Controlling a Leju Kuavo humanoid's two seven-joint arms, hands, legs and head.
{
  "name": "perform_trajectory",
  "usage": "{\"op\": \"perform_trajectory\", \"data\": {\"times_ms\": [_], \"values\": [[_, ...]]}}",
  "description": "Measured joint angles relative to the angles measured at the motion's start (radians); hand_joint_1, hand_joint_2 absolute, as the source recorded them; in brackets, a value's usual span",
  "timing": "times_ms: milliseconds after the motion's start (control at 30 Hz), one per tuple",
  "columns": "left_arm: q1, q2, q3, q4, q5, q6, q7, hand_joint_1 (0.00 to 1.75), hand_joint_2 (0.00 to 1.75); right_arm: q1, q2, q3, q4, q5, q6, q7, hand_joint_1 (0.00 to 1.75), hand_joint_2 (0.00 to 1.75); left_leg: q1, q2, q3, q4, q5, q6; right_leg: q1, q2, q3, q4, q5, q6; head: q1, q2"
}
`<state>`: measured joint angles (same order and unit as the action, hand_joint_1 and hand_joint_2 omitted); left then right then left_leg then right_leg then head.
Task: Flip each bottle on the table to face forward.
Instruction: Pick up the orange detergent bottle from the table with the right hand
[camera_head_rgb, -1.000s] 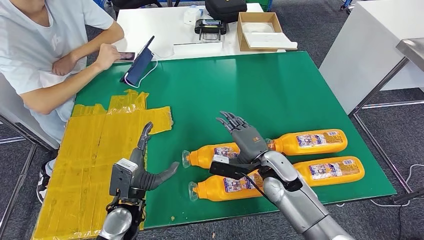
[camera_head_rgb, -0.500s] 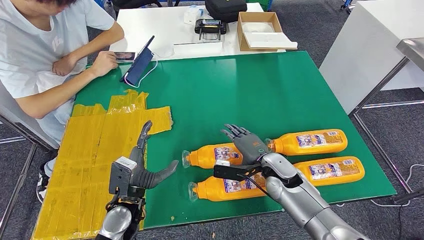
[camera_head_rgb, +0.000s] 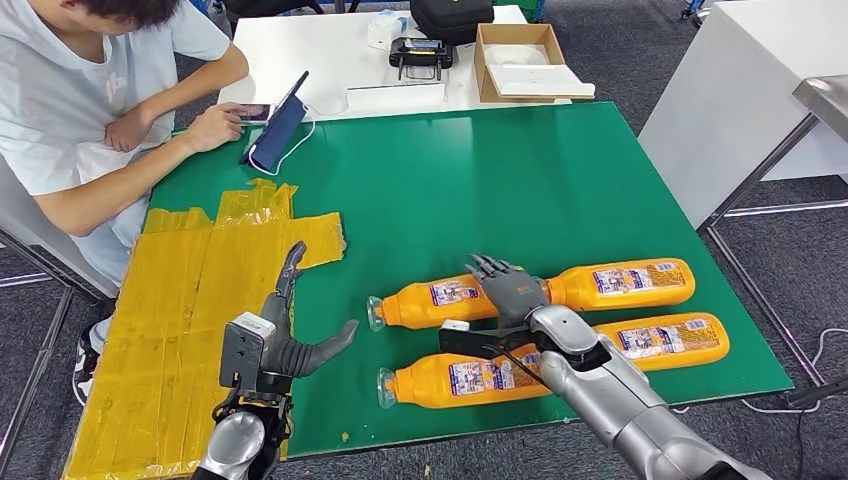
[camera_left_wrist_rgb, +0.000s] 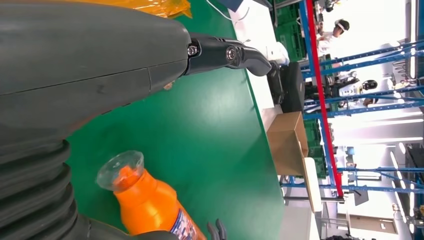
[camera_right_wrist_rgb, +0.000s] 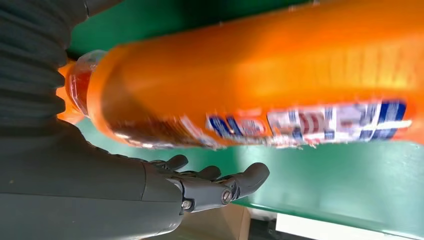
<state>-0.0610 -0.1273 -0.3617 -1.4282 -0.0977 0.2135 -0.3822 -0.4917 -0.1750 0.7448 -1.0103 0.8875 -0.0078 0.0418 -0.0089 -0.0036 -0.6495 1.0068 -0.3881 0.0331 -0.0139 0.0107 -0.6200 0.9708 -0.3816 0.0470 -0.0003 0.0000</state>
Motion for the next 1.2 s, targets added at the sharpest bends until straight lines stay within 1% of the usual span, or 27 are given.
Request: {"op": "perform_trajectory", "data": {"times_ms": [233, 267, 300, 333, 433, 467, 500, 533, 733, 800, 900, 933, 967, 1067, 1133, 1200], "values": [[-0.001, -0.002, 0.0, 0.005, 0.003, -0.002, 0.001, 0.0, 1.75, -0.02, -0.002, 0.014, 0.051, 0.007, 0.008, -0.004, 0.0, 1.75, 0.0, 0.0, 0.0, 0.0, 0.0, 0.0, 0.0, 0.0, 0.0, 0.0, 0.0, 0.0, 0.0, 0.0], [-0.002, -0.004, 0.0, 0.007, 0.004, -0.002, 0.002, 0.0, 1.75, -0.025, -0.002, 0.017, 0.064, 0.011, 0.014, -0.007, 0.03, 1.75, 0.0, 0.0, 0.0, 0.0, 0.0, 0.0, 0.0, 0.0, 0.0, 0.0, 0.0, 0.0, 0.0, 0.0], [-0.004, -0.005, 0.0, 0.01, 0.004, -0.003, 0.002, 0.0, 1.75, -0.031, -0.001, 0.019, 0.077, 0.015, 0.019, -0.012, 0.09, 1.75, 0.0, 0.0, 0.0, 0.0, 0.0, 0.0, 0.0, 0.0, 0.0, 0.0, 0.0, 0.0, 0.0, 0.0], [-0.006, -0.007, 0.0, 0.013, 0.004, -0.005, 0.003, 0.0, 1.75, -0.039, 0.0, 0.023, 0.09, 0.021, 0.025, -0.017, 0.23, 1.75, 0.0, 0.0, 0.0, 0.0, 0.0, 0.0, 0.0, 0.0, 0.0, 0.0, 0.0, 0.0, 0.0, 0.0], [-0.014, -0.011, -0.001, 0.022, 0.005, -0.009, 0.003, 0.0, 1.75, -0.063, 0.006, 0.04, 0.131, 0.039, 0.033, -0.028, 0.89, 1.75, 0.0, 0.0, 0.0, 0.0, 0.0, 0.0, 0.0, 0.0, 0.0, 0.0, 0.0, 0.0, 0.0, 0.0], [-0.016, -0.012, -0.001, 0.025, 0.006, -0.01, 0.003, 0.0, 1.75, -0.07, 0.009, 0.046, 0.144, 0.044, 0.034, -0.03, 1.07, 1.75, 0.0, 0.0, 0.0, 0.0, 0.0, 0.0, 0.0, 0.0, 0.0, 0.0, 0.0, 0.0, 0.0, 0.0], [-0.017, -0.014, -0.001, 0.027, 0.008, -0.01, 0.004, 0.0, 1.75, -0.075, 0.013, 0.051, 0.156, 0.05, 0.034, -0.03, 1.18, 1.75, 0.0, 0.0, 0.0, 0.0, 0.0, 0.0, 0.0, 0.0, 0.0, 0.0, 0.0, 0.0, 0.0, 0.0], [-0.018, -0.015, -0.002, 0.029, 0.01, -0.01, 0.004, 0.0, 1.75, -0.079, 0.017, 0.057, 0.168, 0.055, 0.031, -0.03, 1.25, 1.75, 0.0, 0.0, 0.0, 0.0, 0.0, 0.0, 0.0, 0.0, 0.0, 0.0, 0.0, 0.0, 0.0, 0.0], [-0.02, -0.019, -0.002, 0.041, 0.014, -0.012, 0.008, 0.0, 1.75, -0.105, 0.036, 0.084, 0.226, 0.083, 0.014, -0.016, 1.3, 1.75, 0.0, 0.0, 0.001, 0.0, 0.0, 0.0, 0.0, 0.0, 0.0, 0.0, 0.0, 0.0, 0.0, 0.0], [-0.021, -0.019, -0.002, 0.042, 0.013, -0.012, 0.009, 0.0, 1.75, -0.112, 0.04, 0.089, 0.238, 0.088, 0.014, -0.013, 1.35, 1.75, 0.0, 0.001, 0.002, 0.0, 0.0, 0.0, 0.0, 0.0, 0.001, 0.0, 0.0, 0.0, 0.0, 0.0], [-0.024, -0.019, -0.002, 0.045, 0.014, -0.013, 0.01, 0.0, 1.75, -0.12, 0.047, 0.097, 0.259, 0.107, 0.002, 0.0, 1.63, 1.75, 0.0, 0.0, 0.003, 0.0, 0.0, 0.0, 0.0, 0.0, 0.002, 0.0, 0.0, 0.0, 0.0, 0.0], [-0.024, -0.019, -0.002, 0.047, 0.014, -0.013, 0.011, 0.0, 1.75, -0.121, 0.05, 0.1, 0.265, 0.115, -0.009, 0.005, 1.71, 1.75, 0.0, 0.0, 0.003, 0.0, 0.0, 0.0, 0.0, 0.0, 0.002, 0.0, 0.0, 0.0, 0.0, 0.0], [-0.025, -0.019, -0.002, 0.048, 0.014, -0.013, 0.012, 0.0, 1.75, -0.121, 0.054, 0.102, 0.271, 0.123, -0.022, 0.011, 1.74, 1.75, 0.0, 0.0, 0.003, 0.0, 0.0, 0.0, 0.0, 0.0, 0.002, 0.0, 0.0, 0.0, 0.0, 0.0], [-0.024, -0.019, -0.002, 0.049, 0.013, -0.013, 0.017, 0.0, 1.75, -0.114, 0.067, 0.102, 0.28, 0.147, -0.087, 0.035, 1.75, 1.75, 0.0, 0.0, 0.004, 0.0, 0.0, 0.0, 0.0, 0.0, 0.003, 0.0, 0.0, 0.0, 0.0, 0.0], [-0.018, -0.02, -0.002, 0.045, 0.005, -0.012, 0.023, 0.0, 1.75, -0.092, 0.08, 0.088, 0.272, 0.162, -0.162, 0.055, 1.75, 1.75, 0.0, 0.0, 0.004, 0.0, 0.0, 0.0, 0.0, 0.0, 0.003, 0.0, 0.0, 0.0, 0.0, 0.0], [-0.005, -0.02, -0.001, 0.032, -0.008, -0.011, 0.03, 0.0, 1.75, -0.044, 0.094, 0.049, 0.23, 0.17, -0.252, 0.069, 1.75, 1.75, 0.0, 0.0, 0.003, 0.0, 0.0, 0.0, 0.0, 0.0, 0.003, 0.0, 0.0, 0.0, 0.0, 0.0]]}}
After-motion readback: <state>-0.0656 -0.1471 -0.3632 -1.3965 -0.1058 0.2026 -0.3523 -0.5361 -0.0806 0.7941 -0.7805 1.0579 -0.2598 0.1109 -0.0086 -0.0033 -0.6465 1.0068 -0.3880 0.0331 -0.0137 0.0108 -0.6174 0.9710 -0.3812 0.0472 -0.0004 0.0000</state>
